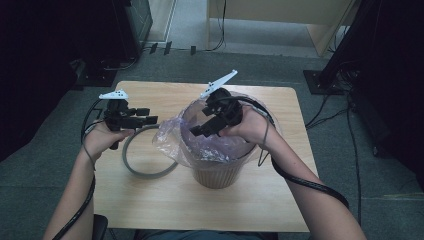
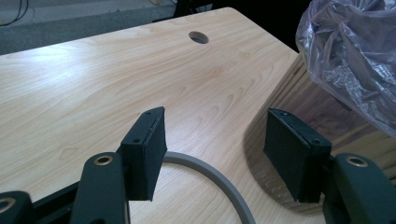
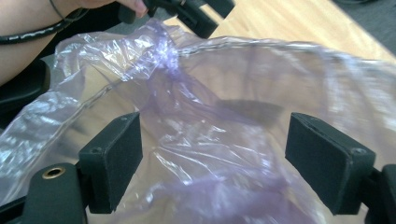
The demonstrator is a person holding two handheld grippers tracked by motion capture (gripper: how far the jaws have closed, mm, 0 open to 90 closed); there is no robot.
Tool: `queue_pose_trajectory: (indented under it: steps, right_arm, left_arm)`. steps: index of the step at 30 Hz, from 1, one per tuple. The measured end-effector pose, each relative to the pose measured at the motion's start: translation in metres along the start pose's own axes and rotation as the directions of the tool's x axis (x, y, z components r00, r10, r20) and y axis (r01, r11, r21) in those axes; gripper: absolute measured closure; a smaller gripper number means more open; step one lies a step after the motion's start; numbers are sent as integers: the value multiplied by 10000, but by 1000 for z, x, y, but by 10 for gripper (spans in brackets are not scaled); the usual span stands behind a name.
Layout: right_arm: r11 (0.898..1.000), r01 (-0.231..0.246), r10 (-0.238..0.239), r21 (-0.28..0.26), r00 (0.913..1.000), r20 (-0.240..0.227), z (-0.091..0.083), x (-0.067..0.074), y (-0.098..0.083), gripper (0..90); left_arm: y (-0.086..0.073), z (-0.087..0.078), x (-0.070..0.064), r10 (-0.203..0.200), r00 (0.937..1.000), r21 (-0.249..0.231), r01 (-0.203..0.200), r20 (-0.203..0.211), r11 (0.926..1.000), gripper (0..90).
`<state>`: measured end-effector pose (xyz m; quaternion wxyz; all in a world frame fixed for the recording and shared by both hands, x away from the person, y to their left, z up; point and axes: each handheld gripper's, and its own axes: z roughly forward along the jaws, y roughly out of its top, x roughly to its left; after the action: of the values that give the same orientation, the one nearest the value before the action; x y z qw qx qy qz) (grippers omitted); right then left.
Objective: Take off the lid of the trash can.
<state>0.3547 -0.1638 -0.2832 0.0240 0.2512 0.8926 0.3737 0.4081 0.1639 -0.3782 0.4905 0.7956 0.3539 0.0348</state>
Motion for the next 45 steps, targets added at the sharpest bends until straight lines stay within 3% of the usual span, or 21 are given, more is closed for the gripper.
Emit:
queue_pose_trajectory:
  steps: [2,7,10,15,20,23,25,27,30,32,37,40,42,45]
  right_arm:
    - [9999,8,-5,-150,9998,177,-6,-3,-2,230]
    - [9954,-940,950,-208,9940,538,-8,-15,-9,575]
    - [9947,-999,974,235,9910,917,2,-17,-9,664]
    - [9881,-901,792,1244,9928,901,26,-16,-12,698]
    - [9851,-563,490,1623,9976,484,38,-9,-10,617]
    - [9832,-393,384,1782,9992,83,46,-4,-10,492]
    - [9852,-626,686,1593,9971,-323,52,-2,-9,400]
    - [9843,-723,766,1611,9968,-211,54,-2,-9,357]
    - [9770,-1226,1272,1747,9918,-155,55,-3,-10,270]
    - [9776,-1246,1290,1698,9915,-148,51,-2,-7,230]
    - [9883,-743,754,1330,9971,-37,25,3,3,229]
    - [9909,-732,729,1133,9973,73,11,1,6,199]
    - [9909,-971,929,937,9945,484,4,-3,7,176]
    - [9859,-1389,1336,934,9892,601,2,-10,3,182]
  left_arm:
    - [1,0,-1,64,10000,8,-64,27,10000,384]
    - [2,0,-1,16,10000,-75,-16,84,10000,384]
    - [1,-1,-1,20,10000,-78,-19,75,10000,384]
    - [2,-3,0,23,10000,-163,-22,59,9999,385]
    - [1,-5,1,-23,10000,-210,24,38,9998,385]
    - [2,-6,1,-28,10000,-264,28,16,9996,385]
    - [2,-7,1,-29,10000,-295,30,23,9996,385]
    - [1,-7,2,-40,10000,-284,41,32,9996,385]
    - [1,-6,3,-60,10000,-264,60,6,9996,384]
    - [1,-7,4,-66,10000,-267,67,6,9996,385]
    - [0,-9,5,-109,9999,-322,107,-46,9994,384]
    - [-1,-10,7,-181,9998,-356,178,-82,9992,385]
    - [-2,-10,10,-241,9996,-353,236,-119,9991,386]
    - [-5,-9,14,-335,9993,-301,330,-151,9990,389]
